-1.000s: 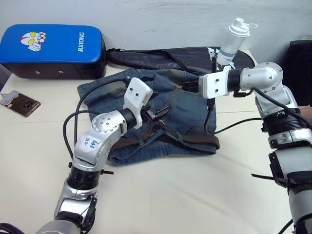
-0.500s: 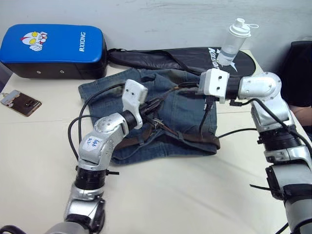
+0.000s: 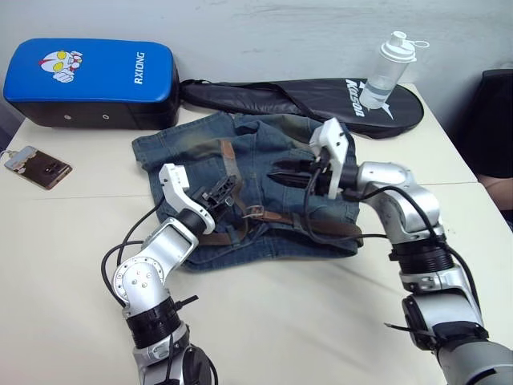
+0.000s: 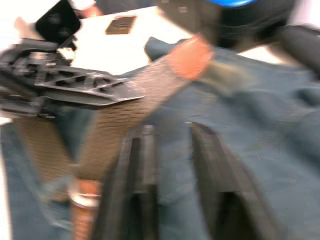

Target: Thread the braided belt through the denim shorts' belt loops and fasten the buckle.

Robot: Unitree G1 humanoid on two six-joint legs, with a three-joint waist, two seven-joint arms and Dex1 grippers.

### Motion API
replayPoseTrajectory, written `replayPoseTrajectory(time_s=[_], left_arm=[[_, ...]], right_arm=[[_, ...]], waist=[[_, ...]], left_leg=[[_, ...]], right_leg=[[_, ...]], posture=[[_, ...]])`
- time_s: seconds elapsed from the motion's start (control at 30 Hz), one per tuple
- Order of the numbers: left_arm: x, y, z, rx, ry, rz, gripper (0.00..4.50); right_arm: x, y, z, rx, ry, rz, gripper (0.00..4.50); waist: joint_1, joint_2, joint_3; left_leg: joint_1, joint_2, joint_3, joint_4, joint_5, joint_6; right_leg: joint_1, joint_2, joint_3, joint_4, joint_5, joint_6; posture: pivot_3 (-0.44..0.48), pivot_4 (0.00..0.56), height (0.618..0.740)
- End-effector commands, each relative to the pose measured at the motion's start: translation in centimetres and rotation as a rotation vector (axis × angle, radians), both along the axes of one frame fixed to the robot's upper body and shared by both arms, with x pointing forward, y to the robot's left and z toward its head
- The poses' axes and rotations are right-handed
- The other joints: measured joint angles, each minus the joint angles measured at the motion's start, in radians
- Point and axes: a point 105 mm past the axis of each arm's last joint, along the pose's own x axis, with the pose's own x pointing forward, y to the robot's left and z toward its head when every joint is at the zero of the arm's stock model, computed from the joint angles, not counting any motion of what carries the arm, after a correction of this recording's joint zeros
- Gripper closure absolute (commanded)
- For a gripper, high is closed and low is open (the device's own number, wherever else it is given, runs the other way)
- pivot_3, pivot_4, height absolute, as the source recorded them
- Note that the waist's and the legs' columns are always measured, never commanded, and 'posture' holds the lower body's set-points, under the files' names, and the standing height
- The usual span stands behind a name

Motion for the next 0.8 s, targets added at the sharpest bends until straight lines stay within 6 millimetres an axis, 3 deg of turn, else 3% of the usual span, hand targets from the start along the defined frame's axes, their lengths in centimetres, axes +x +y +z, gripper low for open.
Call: replayPoseTrajectory(time_s=[0.03, 0.17, 0.27, 0.3, 0.4, 0.6, 0.8], left_arm=[[-0.9, 0.0, 1.0, -0.063, -0.008, 0.011, 4.5], [-1.0, 0.8, 0.7, -0.068, 0.016, 0.043, 4.5], [-1.1, 1.1, -0.9, 0.052, 0.074, 0.03, 4.5], [-1.2, 1.2, -1.1, 0.062, 0.081, 0.022, 4.5], [-1.6, 2.2, -1.3, 0.08, 0.081, 0.021, 4.5], [-2.8, 4.4, -2.6, 0.178, 0.103, 0.026, 4.5], [-2.8, 4.1, -4.1, 0.237, 0.129, 0.011, 4.5]], right_arm=[[-2.5, 3.2, -2.2, -0.02, 0.149, 0.116, 4.46], [-3.9, 3.5, -6.5, -0.143, 0.284, 0.139, 4.46], [-3.9, 2.7, -10.9, -0.299, 0.341, 0.089, 4.46], [-3.7, 2.6, -11.4, -0.314, 0.346, 0.077, 4.46], [-3.4, 2.4, -10.3, -0.31, 0.317, 0.086, 4.46], [-3.2, 1.5, -3.8, -0.145, 0.239, 0.177, 4.46], [-2.1, 0.2, -4.4, -0.268, 0.198, 0.156, 4.46]], waist=[[0.001, 0.0, 0.0], [0.001, -0.002, -0.001], [0.0, -0.002, -0.001], [-0.002, -0.002, -0.001], [-0.001, -0.006, -0.004], [0.0, -0.009, -0.006], [-0.001, -0.009, -0.006]], left_leg=[[0.0, 0.0, 0.0, 0.0, 0.0, 0.0], [0.0, -0.001, 0.0, 0.0, 0.0, 0.0], [0.0, -0.001, -0.001, 0.0, 0.0, 0.0], [0.0, -0.001, -0.001, 0.0, 0.0, 0.0], [0.002, 0.0, 0.0, 0.0, -0.001, -0.001], [0.0, 0.0, -0.001, -0.001, -0.002, -0.002], [0.001, 0.0, -0.001, -0.001, -0.003, -0.002]], right_leg=[[0.0, 0.0, 0.0, 0.0, 0.0, 0.0], [0.0, 0.0, 0.0, -0.001, 0.0, 0.0], [0.0, 0.0, 0.0, -0.001, 0.0, 0.0], [0.0, 0.0, 0.0, -0.001, 0.0, 0.0], [0.001, 0.001, 0.0, -0.001, 0.0, 0.0], [0.001, 0.0, 0.0, -0.001, 0.0, 0.0], [0.001, 0.0, -0.001, -0.002, 0.0, -0.001]], posture=[[0.0, 0.15, 0.74], [0.0, 0.15, 0.74], [0.0, 0.15, 0.74], [0.0, 0.15, 0.74], [0.0, 0.15, 0.74], [0.0, 0.15, 0.74], [0.0, 0.15, 0.74]])
